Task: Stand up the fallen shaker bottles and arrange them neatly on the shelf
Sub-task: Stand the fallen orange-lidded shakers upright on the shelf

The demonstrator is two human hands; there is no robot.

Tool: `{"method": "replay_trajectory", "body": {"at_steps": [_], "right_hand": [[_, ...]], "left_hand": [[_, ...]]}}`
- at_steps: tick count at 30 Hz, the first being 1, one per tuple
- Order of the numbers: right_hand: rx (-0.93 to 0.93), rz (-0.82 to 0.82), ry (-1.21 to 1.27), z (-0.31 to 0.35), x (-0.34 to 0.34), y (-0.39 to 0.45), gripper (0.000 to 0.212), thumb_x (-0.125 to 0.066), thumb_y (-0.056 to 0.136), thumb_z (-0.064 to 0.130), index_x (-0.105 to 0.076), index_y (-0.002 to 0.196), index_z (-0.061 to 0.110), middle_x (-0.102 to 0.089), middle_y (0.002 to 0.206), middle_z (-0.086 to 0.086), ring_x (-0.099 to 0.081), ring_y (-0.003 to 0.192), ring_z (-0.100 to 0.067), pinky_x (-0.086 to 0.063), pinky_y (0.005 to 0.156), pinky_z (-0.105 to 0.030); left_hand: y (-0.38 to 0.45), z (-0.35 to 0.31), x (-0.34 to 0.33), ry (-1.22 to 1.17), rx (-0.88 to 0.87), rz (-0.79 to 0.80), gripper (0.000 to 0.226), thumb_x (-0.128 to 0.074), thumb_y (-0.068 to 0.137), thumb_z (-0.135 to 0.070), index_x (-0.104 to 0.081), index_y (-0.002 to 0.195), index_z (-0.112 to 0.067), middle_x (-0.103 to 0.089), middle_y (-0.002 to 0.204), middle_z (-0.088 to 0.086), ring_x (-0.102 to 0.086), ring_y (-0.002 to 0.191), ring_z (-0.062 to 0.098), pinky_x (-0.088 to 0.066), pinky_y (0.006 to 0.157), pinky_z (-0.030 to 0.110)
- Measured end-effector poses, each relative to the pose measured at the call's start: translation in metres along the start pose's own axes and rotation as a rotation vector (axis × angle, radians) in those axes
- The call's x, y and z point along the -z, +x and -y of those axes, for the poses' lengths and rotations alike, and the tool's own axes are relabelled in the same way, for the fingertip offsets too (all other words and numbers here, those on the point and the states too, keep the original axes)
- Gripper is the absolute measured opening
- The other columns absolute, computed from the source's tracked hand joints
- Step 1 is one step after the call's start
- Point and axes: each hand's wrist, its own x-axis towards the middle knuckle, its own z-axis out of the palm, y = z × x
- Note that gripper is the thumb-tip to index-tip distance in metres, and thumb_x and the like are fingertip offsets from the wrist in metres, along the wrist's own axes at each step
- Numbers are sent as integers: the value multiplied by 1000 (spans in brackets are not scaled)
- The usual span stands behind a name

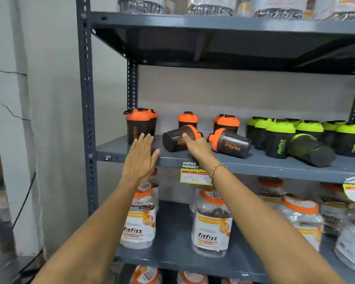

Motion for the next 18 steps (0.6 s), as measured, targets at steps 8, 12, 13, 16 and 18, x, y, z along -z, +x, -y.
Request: {"method": "replay_trajectory", "body": {"at_steps": [8,12,13,16,18], "right_hand": [[-260,-32,-145,22,-39,23,99,-26,77,83,-55,131,5,-42,142,-25,-36,133,-38,-31,107,-43],[-401,-78,-137,34,-54,30,103,-30,71,87,-54,133,8,-36,143,-19,-33,132,-35,-28,108,-41],[-421,-91,-117,36,-57,32,100,-34,70,86,-55,132,9,-36,143,-18,-33,132,-34,-28,109,-40],[-455,-82,-36,40,-57,35,92,-47,66,79,-57,129,13,-40,139,-15,-38,128,-33,-34,109,-39],[-445,-72,50,41,-54,36,90,-56,61,73,-56,128,12,-43,137,-15,-40,126,-34,-40,106,-41]], "left_hand": [[-3,37,-16,26,-136,-127,37,-35,94,-43,-59,102,-16,-63,98,1,-59,94,18,-37,90,30],[-4,39,-28,27,-140,-221,33,-40,93,-40,-61,97,-15,-64,93,1,-59,87,19,-34,84,28],[-4,41,-30,28,-148,-237,32,-41,93,-40,-61,97,-15,-64,92,1,-59,86,19,-33,84,27],[-5,43,-32,24,-160,-252,32,-41,93,-40,-60,98,-15,-64,93,1,-59,87,18,-34,85,27],[-5,44,-33,26,-172,-266,31,-41,93,-40,-60,98,-15,-64,93,1,-60,87,18,-33,85,27]]}}
